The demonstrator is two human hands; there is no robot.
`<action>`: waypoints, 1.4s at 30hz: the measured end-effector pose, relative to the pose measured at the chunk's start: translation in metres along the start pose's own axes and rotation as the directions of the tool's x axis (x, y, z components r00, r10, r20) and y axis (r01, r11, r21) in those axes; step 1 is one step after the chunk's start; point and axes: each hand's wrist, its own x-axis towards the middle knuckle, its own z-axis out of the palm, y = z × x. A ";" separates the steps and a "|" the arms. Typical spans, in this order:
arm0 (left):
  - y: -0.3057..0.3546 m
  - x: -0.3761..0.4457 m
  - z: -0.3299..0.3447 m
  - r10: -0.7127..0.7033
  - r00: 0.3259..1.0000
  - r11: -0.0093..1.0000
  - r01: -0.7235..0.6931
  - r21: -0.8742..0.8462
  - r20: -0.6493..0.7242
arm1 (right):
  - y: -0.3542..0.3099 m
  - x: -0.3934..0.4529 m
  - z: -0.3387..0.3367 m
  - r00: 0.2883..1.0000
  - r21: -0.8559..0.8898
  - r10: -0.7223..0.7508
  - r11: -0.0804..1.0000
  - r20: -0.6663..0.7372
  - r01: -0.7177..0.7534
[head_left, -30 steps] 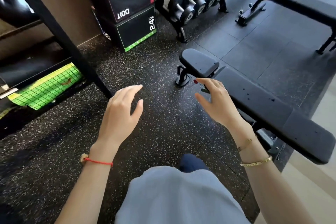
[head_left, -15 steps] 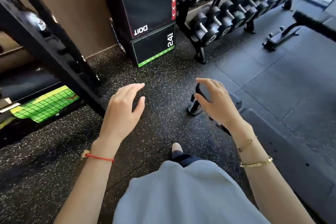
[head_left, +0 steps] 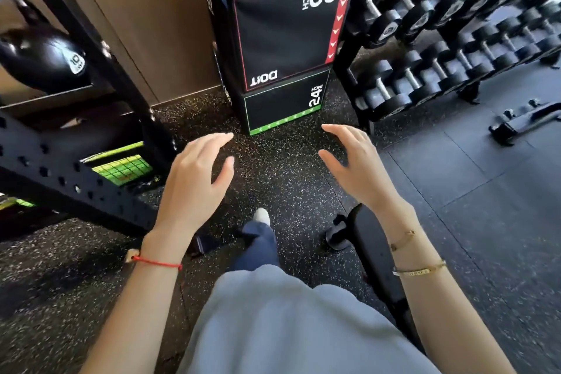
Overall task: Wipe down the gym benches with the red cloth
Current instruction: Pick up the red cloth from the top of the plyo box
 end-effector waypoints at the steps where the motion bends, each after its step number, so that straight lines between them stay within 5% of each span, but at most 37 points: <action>1: -0.007 0.016 0.006 -0.001 1.000 1.000 0.001 0.007 -0.003 | 0.005 0.018 0.004 1.000 -0.003 -0.002 1.000 0.005 0.002; 18: -0.111 0.373 0.044 0.076 0.997 0.996 -0.077 0.044 0.014 | 0.018 0.390 0.036 0.997 0.051 -0.042 0.998 -0.059 0.045; 26: -0.141 0.481 0.073 0.027 0.998 0.998 -0.030 0.061 0.049 | 0.047 0.503 0.049 1.000 0.079 -0.021 0.997 -0.005 0.021; 42: -0.170 0.674 0.141 -0.128 0.987 0.987 0.137 0.085 -0.100 | 0.114 0.745 0.040 0.982 0.053 -0.162 0.986 0.097 0.157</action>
